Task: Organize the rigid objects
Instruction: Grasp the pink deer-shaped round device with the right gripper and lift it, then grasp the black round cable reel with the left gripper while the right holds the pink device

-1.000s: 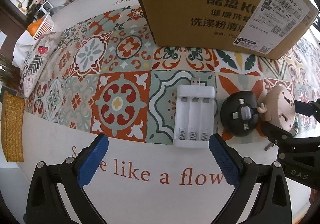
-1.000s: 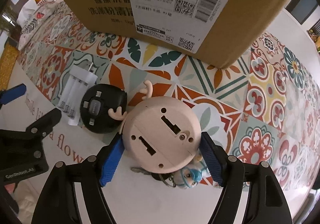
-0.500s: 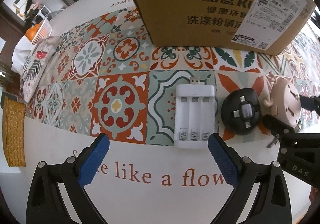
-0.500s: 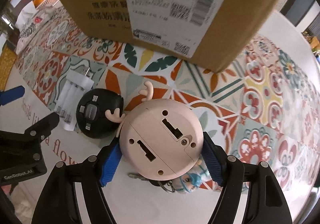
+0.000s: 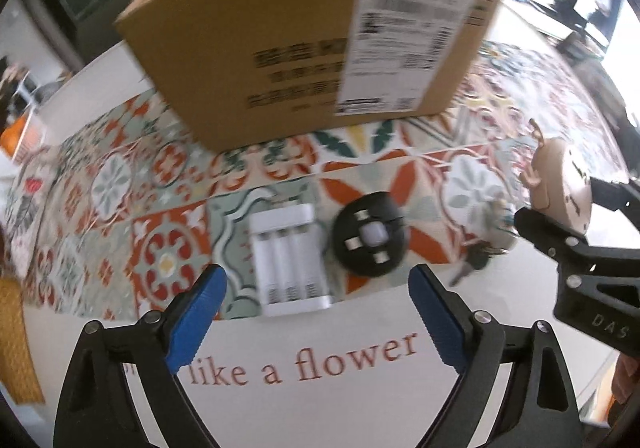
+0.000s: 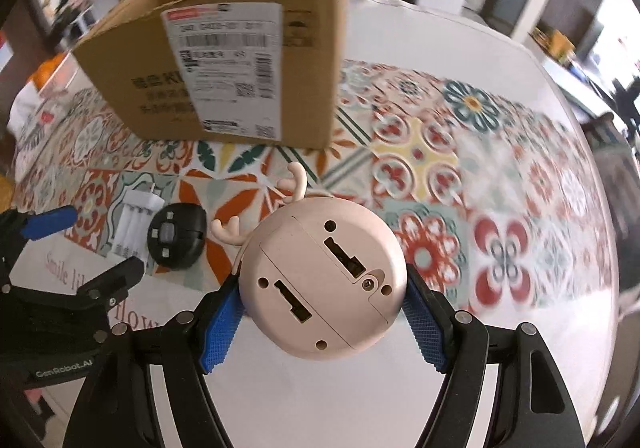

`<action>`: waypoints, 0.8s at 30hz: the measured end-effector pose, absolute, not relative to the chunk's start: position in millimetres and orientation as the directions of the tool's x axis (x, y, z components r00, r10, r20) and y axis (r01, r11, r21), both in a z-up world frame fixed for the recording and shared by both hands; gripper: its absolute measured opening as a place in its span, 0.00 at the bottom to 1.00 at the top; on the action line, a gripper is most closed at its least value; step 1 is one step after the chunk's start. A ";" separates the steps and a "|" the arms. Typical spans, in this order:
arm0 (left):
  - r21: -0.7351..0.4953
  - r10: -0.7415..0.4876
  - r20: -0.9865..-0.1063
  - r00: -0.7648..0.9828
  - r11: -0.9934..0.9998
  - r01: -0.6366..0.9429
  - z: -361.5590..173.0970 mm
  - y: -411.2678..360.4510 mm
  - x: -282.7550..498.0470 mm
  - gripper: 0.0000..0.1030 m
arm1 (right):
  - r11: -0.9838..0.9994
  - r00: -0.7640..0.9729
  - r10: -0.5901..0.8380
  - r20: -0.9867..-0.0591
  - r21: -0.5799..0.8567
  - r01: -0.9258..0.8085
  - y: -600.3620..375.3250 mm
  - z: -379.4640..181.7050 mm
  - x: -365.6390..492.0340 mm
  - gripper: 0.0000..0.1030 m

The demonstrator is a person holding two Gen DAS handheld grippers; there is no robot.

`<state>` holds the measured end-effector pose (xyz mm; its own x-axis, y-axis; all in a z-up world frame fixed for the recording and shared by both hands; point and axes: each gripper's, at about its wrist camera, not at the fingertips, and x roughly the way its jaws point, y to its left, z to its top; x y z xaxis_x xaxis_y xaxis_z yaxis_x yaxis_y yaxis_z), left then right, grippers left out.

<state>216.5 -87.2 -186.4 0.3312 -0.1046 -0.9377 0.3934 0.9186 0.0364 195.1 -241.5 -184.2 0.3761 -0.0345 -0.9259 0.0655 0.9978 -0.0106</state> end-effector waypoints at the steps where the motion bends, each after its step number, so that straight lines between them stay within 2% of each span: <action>1: 0.029 -0.118 -0.936 0.331 0.912 0.408 -186.2 -89.3 215.6 0.89 | 0.996 0.376 -0.037 -0.926 -0.006 0.084 -244.0 -184.5 192.3 0.72; 6: 0.024 -0.146 -0.935 0.322 0.883 0.469 -192.4 -101.5 218.1 0.75 | 0.987 0.367 -0.057 -0.929 0.004 0.163 -251.5 -192.4 181.0 0.72; 9: 0.012 -0.164 -0.936 0.311 0.869 0.495 -196.8 -106.2 220.3 0.73 | 0.982 0.369 -0.071 -0.927 0.000 0.189 -255.4 -194.8 178.0 0.72; 12: 0.009 -0.171 -0.936 0.307 0.861 0.509 -202.2 -111.6 221.2 0.64 | 0.979 0.371 -0.067 -0.926 0.010 0.203 -258.6 -198.0 176.8 0.72; 19: -0.020 -0.187 -0.940 0.286 0.866 0.500 -216.8 -117.5 226.7 0.55 | 0.974 0.363 -0.063 -0.929 0.022 0.225 -262.8 -205.7 179.8 0.72; 24: -0.021 -0.188 -0.940 0.284 0.864 0.504 -222.2 -124.9 227.7 0.54 | 0.971 0.357 -0.064 -0.932 0.024 0.237 -265.4 -208.7 179.0 0.72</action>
<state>227.7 -124.9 -222.2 0.2841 -0.1882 -0.9401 0.5038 0.8636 -0.0207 179.0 -265.4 -208.7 0.3571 -0.0639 -0.9319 0.2374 0.9711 0.0244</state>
